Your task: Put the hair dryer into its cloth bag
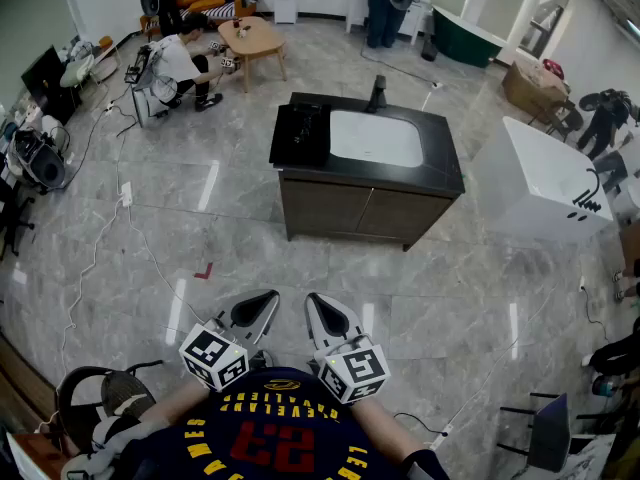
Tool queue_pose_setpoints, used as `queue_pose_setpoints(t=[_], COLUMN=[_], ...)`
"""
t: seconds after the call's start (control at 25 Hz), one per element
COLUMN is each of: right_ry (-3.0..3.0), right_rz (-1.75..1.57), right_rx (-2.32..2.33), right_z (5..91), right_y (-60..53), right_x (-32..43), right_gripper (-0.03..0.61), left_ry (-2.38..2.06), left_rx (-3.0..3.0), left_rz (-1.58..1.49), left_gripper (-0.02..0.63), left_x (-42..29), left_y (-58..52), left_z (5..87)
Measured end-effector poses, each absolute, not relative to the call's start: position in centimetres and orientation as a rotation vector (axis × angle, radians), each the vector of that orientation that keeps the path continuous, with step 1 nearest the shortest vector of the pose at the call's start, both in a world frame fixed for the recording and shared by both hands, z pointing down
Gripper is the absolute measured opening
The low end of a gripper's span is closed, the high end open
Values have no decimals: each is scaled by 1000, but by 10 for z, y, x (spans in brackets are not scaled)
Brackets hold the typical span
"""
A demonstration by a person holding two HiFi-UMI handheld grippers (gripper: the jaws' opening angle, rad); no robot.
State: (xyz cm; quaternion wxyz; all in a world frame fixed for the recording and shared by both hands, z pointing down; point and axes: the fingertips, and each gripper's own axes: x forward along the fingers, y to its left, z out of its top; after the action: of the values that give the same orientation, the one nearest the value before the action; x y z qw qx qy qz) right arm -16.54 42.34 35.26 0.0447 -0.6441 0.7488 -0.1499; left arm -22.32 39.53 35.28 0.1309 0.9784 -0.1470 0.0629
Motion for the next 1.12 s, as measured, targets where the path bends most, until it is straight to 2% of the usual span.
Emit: queue_pose_setpoints(t=[0.44, 1.12], right_ry=[2290, 2307], right_rz=[-501, -674], right_rx=[-1925, -1862], right_z=[358, 391], right_y=[428, 457], right_x=[-160, -91], right_gripper=[8, 9], left_ry=[-435, -545], left_rx=[2828, 2731], left_rz=[207, 241], left_gripper=[3, 3], left_x=[-213, -160], left_y=[399, 431], left_z=[359, 380])
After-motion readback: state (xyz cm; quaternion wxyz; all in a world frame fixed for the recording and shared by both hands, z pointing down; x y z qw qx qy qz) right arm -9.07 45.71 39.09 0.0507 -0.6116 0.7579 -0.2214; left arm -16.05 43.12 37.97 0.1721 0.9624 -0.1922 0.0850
